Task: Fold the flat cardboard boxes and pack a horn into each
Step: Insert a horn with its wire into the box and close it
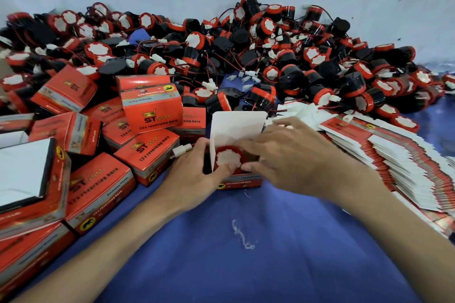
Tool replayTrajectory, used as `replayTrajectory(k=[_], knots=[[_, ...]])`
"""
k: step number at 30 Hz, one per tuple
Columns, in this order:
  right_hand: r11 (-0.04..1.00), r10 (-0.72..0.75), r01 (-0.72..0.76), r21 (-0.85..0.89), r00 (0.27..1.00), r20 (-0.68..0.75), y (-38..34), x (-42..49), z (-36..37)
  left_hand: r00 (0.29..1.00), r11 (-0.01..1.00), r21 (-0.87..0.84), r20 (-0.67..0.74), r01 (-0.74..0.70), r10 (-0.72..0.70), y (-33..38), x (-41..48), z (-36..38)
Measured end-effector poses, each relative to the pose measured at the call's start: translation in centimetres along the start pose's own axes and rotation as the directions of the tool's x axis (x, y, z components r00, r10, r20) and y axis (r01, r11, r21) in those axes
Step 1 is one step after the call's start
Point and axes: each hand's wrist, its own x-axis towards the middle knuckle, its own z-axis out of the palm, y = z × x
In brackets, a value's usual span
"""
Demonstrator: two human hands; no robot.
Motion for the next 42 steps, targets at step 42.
replayTrajectory(k=[42], knots=[[0.952,0.237,-0.179,0.248,0.945,-0.226,-3.4,1.8,1.7,0.996,0.985,-0.17,0.083,-0.018,0.033,-0.5,0.4,0.2]])
